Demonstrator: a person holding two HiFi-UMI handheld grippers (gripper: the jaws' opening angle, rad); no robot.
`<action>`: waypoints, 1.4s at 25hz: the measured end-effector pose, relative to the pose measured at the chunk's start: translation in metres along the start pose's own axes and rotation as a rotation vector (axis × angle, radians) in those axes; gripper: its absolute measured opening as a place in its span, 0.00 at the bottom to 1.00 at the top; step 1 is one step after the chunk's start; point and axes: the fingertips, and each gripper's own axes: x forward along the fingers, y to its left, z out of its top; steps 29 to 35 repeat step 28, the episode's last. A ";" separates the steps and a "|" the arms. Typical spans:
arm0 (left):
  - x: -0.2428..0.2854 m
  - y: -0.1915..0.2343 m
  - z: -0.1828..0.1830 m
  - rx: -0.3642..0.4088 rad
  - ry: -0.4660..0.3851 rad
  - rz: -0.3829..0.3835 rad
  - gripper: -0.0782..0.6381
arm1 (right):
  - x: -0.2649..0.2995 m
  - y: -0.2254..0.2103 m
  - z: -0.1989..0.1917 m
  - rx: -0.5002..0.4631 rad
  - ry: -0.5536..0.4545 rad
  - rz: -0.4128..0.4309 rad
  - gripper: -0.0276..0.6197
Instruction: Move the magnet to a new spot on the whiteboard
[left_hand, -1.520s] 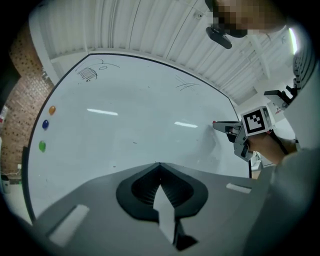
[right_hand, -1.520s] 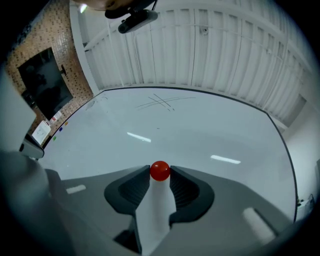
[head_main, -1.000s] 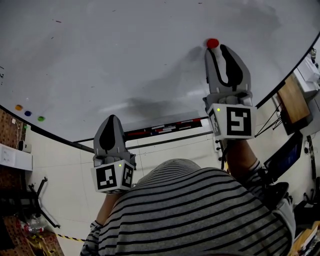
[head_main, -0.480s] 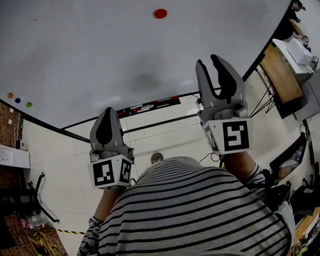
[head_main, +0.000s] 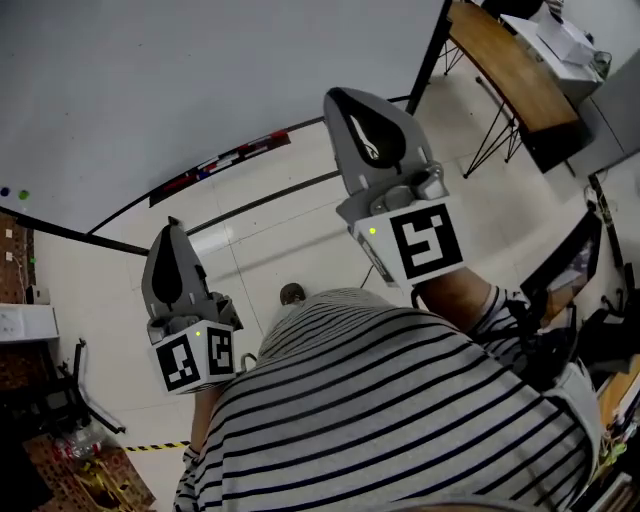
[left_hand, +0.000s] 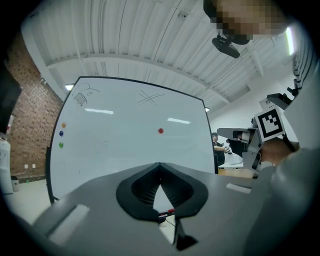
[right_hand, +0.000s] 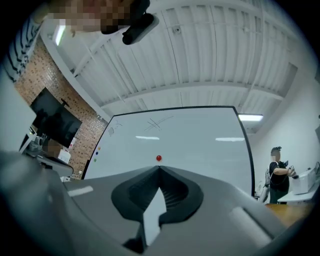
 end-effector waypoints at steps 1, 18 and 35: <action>-0.005 -0.004 0.001 0.003 0.002 0.001 0.13 | -0.005 0.000 0.002 0.012 0.001 0.004 0.04; -0.025 -0.019 -0.007 -0.018 0.048 -0.058 0.13 | -0.035 0.023 -0.005 0.046 0.069 0.002 0.04; -0.025 -0.010 -0.008 -0.026 0.052 -0.070 0.13 | -0.028 0.037 -0.008 0.034 0.088 0.009 0.04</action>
